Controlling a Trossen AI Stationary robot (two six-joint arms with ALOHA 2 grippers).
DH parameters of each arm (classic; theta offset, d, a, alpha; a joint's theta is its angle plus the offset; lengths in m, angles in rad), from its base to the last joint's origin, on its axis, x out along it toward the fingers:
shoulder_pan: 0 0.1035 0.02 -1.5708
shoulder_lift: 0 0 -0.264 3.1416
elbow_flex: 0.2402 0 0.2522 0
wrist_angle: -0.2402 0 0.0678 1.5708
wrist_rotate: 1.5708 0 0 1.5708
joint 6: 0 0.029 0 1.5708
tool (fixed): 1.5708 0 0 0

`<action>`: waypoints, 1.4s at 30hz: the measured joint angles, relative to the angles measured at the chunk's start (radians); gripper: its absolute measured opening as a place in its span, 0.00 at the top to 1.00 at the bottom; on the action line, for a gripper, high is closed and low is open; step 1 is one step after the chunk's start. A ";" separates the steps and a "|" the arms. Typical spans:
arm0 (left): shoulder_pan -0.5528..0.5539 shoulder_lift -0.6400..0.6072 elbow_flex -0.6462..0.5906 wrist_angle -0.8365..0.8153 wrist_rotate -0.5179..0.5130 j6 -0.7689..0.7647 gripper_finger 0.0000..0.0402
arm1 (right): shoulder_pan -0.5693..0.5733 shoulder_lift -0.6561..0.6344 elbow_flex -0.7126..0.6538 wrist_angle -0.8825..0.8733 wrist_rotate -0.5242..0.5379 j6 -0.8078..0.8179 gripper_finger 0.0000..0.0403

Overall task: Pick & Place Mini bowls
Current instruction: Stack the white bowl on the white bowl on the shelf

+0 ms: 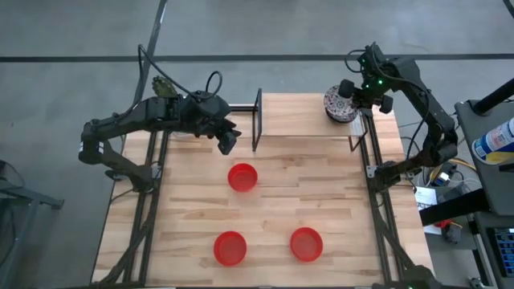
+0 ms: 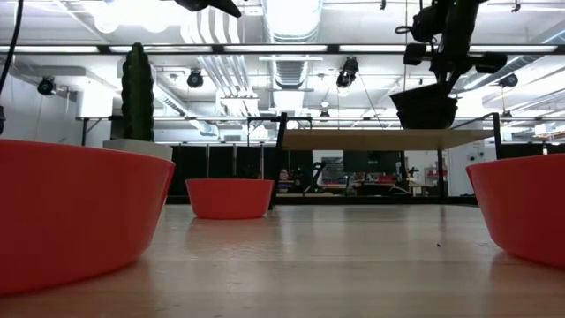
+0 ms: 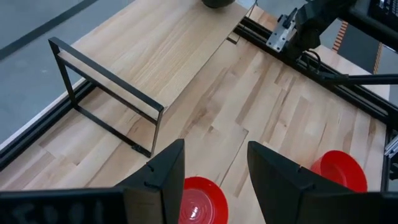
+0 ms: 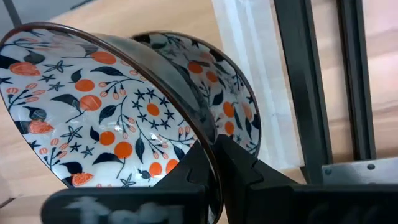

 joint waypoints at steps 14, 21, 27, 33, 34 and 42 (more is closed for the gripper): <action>0.000 -0.001 0.000 0.000 0.000 0.006 0.59 | 0.000 0.015 -0.013 0.000 0.015 -0.021 0.90; 0.000 -0.001 0.000 0.001 0.000 0.006 0.59 | 0.000 0.015 -0.014 -0.026 0.028 -0.027 0.78; 0.000 -0.001 0.000 0.001 0.000 0.006 0.59 | 0.000 0.003 -0.012 -0.035 0.032 -0.052 0.68; 0.000 -0.001 0.000 0.001 0.000 0.006 0.59 | 0.000 -0.026 -0.011 -0.031 0.060 -0.065 0.64; 0.000 -0.001 0.000 0.001 0.000 0.006 0.59 | 0.000 -0.028 -0.011 -0.032 0.060 -0.064 0.64; 0.000 -0.001 0.000 0.001 0.000 0.004 0.59 | 0.000 -0.041 -0.011 -0.023 0.061 -0.075 0.66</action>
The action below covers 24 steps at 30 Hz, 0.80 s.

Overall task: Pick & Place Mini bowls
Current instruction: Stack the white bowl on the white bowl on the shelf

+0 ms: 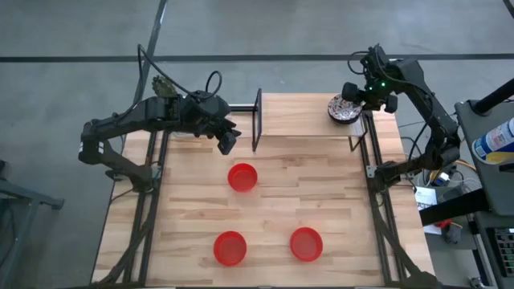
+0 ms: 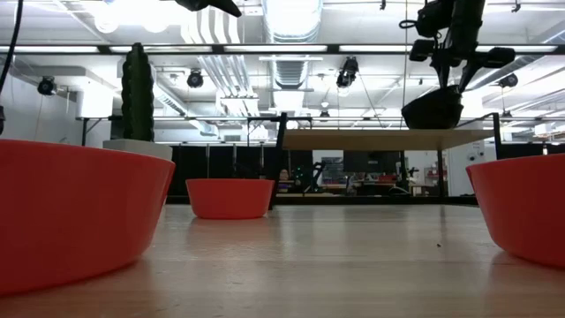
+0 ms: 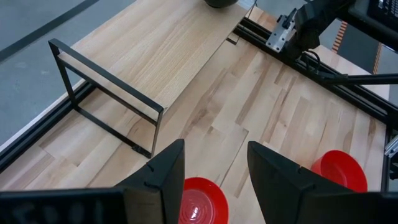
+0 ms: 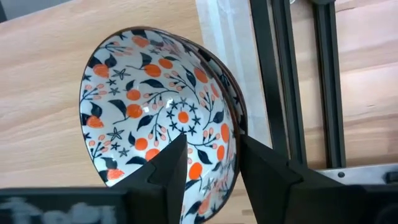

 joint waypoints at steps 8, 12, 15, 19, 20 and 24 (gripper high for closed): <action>-0.001 0.000 0.000 0.000 0.000 0.000 0.59 | 0.000 -0.055 0.000 0.000 0.023 -0.008 0.71; 0.000 0.000 0.000 0.000 0.000 0.000 0.59 | 0.000 -0.080 0.001 0.000 0.031 -0.012 0.72; 0.000 0.000 0.000 0.000 0.000 0.000 0.59 | 0.000 -0.086 0.001 0.000 0.032 -0.020 0.75; 0.000 0.000 -0.001 0.000 0.000 0.000 0.59 | 0.000 -0.078 -0.007 -0.001 0.022 -0.026 0.81; 0.000 0.000 -0.002 0.000 0.000 0.001 0.59 | 0.000 -0.074 -0.011 0.000 0.021 -0.032 0.83; 0.000 0.000 -0.014 0.000 0.000 0.000 0.59 | 0.000 -0.066 -0.028 -0.001 0.022 -0.038 0.90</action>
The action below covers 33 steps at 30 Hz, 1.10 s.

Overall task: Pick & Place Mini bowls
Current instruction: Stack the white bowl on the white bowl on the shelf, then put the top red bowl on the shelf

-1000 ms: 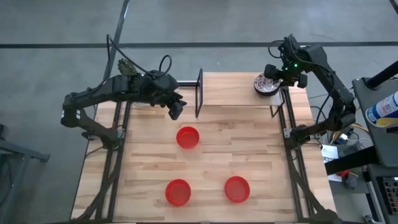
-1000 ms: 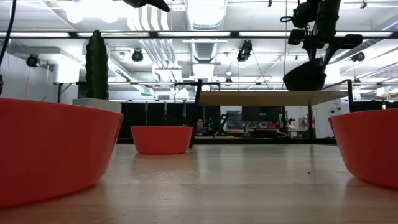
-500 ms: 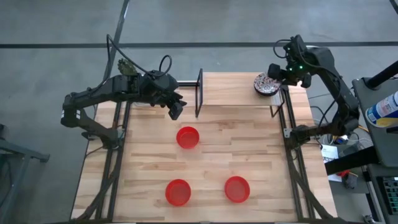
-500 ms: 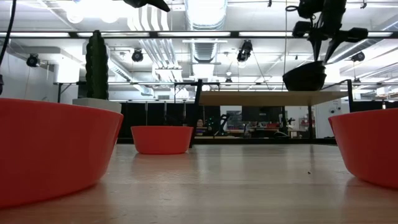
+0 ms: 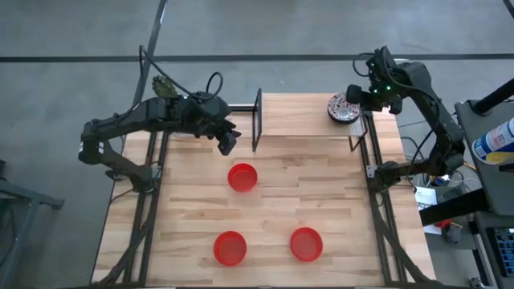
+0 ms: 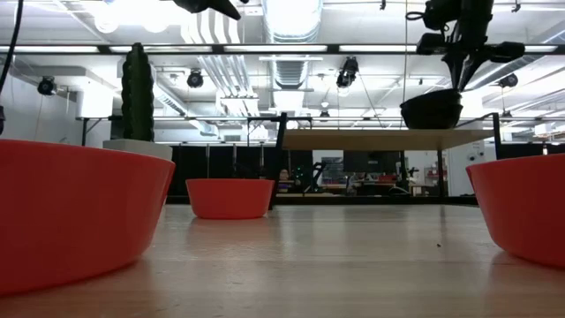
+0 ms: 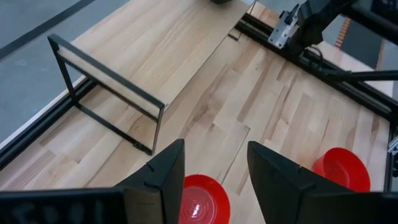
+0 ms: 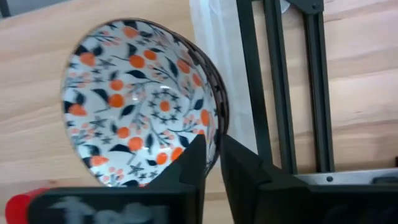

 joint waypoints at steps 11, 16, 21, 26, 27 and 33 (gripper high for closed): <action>0.001 0.002 -0.021 -0.033 0.000 -0.004 0.59 | 0.000 -0.004 -0.011 0.007 0.027 -0.044 0.98; 0.001 0.003 -0.050 -0.045 0.001 -0.004 0.59 | 0.001 -0.027 0.013 0.029 0.035 -0.101 0.98; 0.001 0.003 -0.122 -0.046 0.028 -0.023 0.59 | 0.014 -0.073 0.014 0.104 0.022 -0.126 0.98; 0.001 0.003 -0.218 -0.048 0.034 -0.078 0.59 | 0.073 -0.131 0.014 0.176 0.010 -0.120 0.95; 0.001 0.003 -0.238 -0.048 0.038 -0.092 0.59 | 0.087 -0.142 0.014 0.187 0.004 -0.116 0.93; 0.002 0.003 -0.361 -0.042 0.058 -0.172 0.59 | 0.183 -0.177 0.014 0.256 -0.013 -0.099 0.80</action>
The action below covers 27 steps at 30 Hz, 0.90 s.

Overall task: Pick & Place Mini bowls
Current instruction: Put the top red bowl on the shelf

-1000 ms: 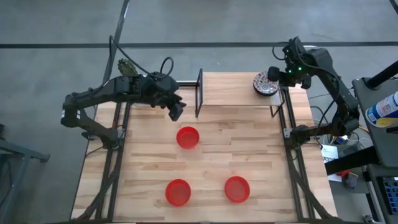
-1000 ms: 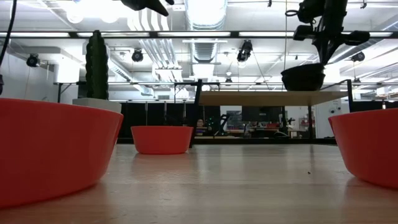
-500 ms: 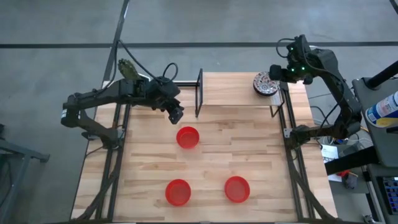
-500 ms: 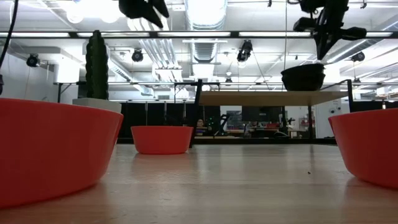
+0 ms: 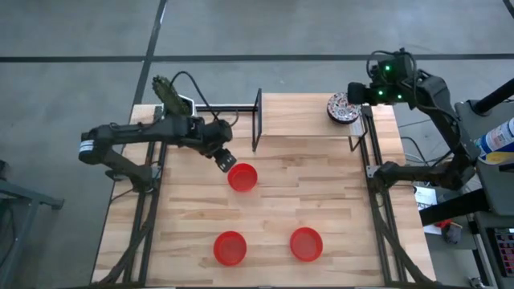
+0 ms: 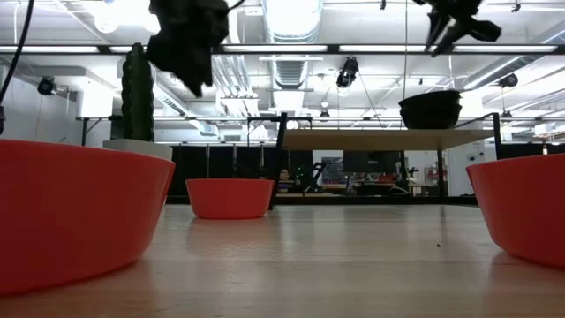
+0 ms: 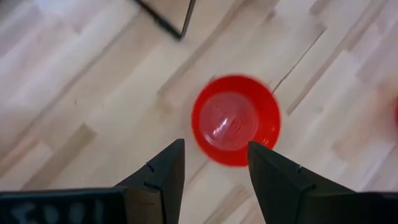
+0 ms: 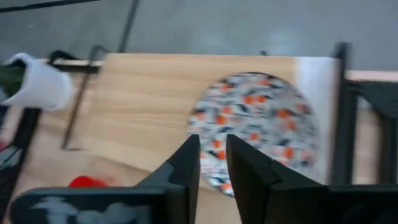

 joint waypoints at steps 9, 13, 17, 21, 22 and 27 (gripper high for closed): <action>0.012 0.010 -0.176 0.178 0.053 -0.047 0.59 | 0.155 -0.042 0.000 0.248 -0.073 0.080 0.75; 0.031 0.033 -0.236 0.226 0.054 -0.089 0.59 | 0.221 -0.063 0.000 0.364 -0.079 0.101 0.75; 0.036 0.056 -0.275 0.240 0.055 -0.126 0.59 | 0.286 -0.067 0.000 0.411 -0.075 0.130 0.75; 0.036 0.076 -0.313 0.322 0.098 -0.143 0.59 | 0.348 -0.064 0.000 0.410 -0.070 0.156 0.75; 0.036 0.080 -0.321 0.343 0.114 -0.148 0.59 | 0.364 -0.062 0.000 0.412 -0.065 0.162 0.75; 0.036 0.116 -0.332 0.358 0.132 -0.151 0.59 | 0.441 -0.051 0.000 0.435 -0.040 0.184 0.75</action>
